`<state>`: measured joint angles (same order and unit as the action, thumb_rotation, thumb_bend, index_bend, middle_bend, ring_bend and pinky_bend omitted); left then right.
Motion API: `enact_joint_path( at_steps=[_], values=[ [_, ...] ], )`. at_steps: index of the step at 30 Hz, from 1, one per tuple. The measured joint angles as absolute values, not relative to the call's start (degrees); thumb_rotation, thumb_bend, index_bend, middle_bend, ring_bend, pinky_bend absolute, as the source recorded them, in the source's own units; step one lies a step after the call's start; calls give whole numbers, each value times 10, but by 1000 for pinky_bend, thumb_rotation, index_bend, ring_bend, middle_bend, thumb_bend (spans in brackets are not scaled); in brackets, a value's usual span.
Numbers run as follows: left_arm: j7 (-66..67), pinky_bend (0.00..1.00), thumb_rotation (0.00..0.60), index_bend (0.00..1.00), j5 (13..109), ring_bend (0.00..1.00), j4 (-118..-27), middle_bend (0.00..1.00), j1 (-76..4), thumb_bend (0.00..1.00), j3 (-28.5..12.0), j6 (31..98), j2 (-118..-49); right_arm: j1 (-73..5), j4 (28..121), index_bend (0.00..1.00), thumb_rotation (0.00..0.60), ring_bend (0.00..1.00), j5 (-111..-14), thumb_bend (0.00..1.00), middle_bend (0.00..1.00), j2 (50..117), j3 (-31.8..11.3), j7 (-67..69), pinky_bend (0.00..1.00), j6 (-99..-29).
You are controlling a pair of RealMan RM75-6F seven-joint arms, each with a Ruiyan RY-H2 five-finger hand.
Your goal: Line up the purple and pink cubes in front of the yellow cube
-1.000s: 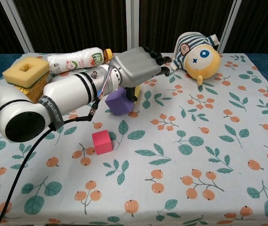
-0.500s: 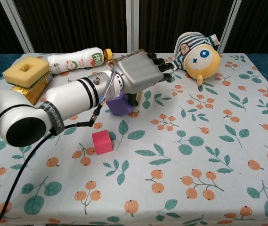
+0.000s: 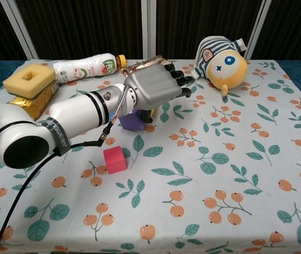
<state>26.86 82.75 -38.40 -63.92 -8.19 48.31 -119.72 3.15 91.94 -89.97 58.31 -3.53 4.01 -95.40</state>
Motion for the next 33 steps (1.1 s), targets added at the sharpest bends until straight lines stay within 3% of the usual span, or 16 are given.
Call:
enact_joint_path(
  at_steps=[7,13,20,33],
  values=[
    [250,120,600,222,836,91,-434,67,-636,13,-87,515,-1181,33,921,0,600,1,-903,139,63,581,-36,40,118,-959],
    [248,120,600,222,846,91,-533,67,-619,13,-84,547,-1134,29,923,0,600,1,-909,138,63,581,-37,40,118,-958],
    [300,120,600,222,854,91,-626,64,-573,13,-50,565,-1063,25,925,0,600,1,-918,138,62,584,-36,39,118,-958],
    [289,120,600,145,850,81,-543,28,-567,0,-50,556,-1098,29,930,0,600,1,-914,138,58,582,-36,33,119,-961]
  ],
)
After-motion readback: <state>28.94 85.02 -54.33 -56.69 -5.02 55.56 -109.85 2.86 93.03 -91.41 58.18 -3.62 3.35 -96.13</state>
